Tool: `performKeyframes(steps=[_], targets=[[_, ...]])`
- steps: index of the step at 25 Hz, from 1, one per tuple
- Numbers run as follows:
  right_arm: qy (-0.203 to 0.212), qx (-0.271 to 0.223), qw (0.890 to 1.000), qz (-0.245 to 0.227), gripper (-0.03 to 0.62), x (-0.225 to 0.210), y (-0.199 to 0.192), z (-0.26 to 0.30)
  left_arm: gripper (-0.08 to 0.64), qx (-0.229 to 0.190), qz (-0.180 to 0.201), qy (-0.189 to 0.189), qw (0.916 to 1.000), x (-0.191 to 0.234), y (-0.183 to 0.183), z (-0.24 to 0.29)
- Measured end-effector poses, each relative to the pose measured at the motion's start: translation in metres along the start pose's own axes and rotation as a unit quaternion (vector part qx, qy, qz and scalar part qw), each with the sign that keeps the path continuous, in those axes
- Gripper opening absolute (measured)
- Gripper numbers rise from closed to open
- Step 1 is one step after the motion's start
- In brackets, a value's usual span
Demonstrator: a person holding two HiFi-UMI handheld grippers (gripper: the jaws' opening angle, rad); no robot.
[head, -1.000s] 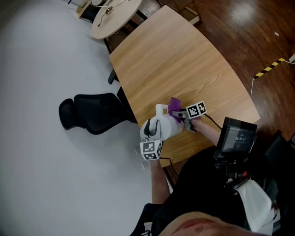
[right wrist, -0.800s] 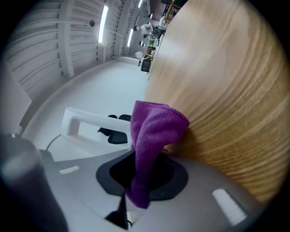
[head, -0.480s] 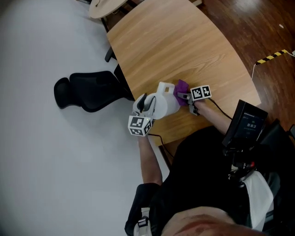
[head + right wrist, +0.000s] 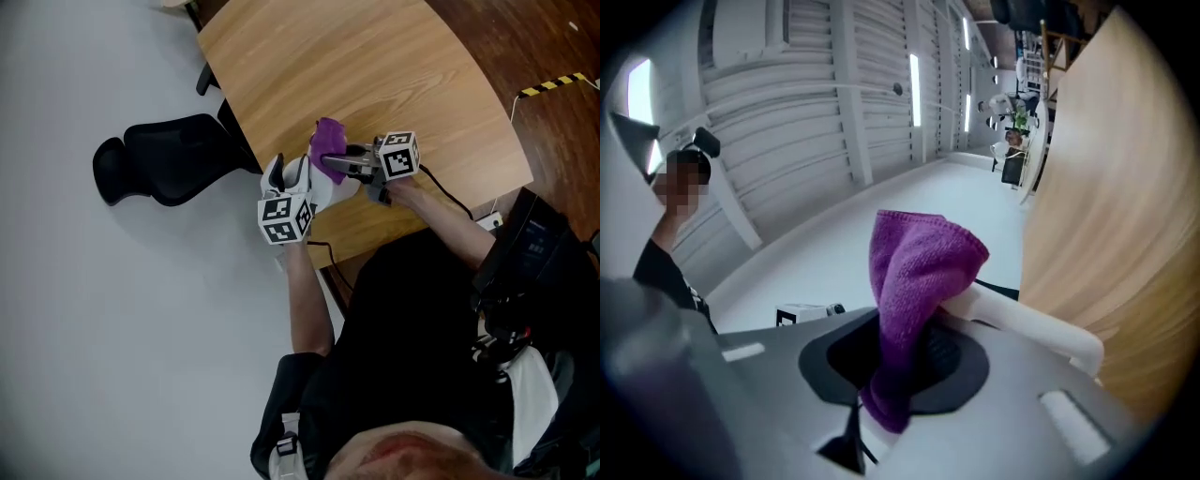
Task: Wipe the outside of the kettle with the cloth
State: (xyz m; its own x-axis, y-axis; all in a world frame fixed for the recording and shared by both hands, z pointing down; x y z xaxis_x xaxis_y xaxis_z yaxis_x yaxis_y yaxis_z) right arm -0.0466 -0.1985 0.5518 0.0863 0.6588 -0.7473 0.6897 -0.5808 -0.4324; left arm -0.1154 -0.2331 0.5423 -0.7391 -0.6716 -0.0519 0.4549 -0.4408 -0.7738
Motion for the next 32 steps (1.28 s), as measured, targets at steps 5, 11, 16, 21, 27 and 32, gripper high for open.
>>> performKeyframes(steps=[5,11,16,21,27,32], targets=[[-0.080,0.035,0.995,0.042,0.063,-0.064,-0.044,-0.035,0.100,-0.003,0.006,-0.006,1.0000,-0.006,0.004,-0.005],[-0.205,0.115,0.964,0.127,0.064,-0.138,-0.095,-0.068,0.100,-0.006,0.005,-0.007,0.9999,-0.007,0.001,-0.008],[-0.234,0.104,0.960,0.113,0.064,-0.117,-0.074,-0.072,0.098,-0.005,0.007,-0.010,0.9999,-0.003,0.000,-0.006],[-0.053,-0.053,0.996,0.057,0.064,-0.024,0.014,-0.018,0.098,-0.012,0.004,0.001,0.9999,0.002,0.004,-0.009],[-0.143,-0.006,0.987,0.074,0.064,-0.081,-0.041,-0.049,0.083,-0.002,0.012,-0.011,0.9999,-0.010,-0.002,-0.006],[-0.298,0.067,0.939,0.156,0.064,-0.150,-0.105,-0.092,0.083,-0.008,0.009,-0.006,0.9999,-0.008,0.001,-0.006]])
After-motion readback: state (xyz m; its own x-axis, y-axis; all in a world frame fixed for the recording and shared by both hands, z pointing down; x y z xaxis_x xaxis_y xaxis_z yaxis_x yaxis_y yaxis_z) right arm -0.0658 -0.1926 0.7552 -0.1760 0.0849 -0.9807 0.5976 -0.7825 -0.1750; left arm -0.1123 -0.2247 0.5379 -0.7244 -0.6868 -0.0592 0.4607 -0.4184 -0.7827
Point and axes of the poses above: the fingertips, and each gripper's own axes: z forward along the fingers, x to its left, y out of its top, the point moved 2 cm from there along -z, backward along the fingers, and after that the axes turned 6 degrees about -z, right-handed, at the moved point
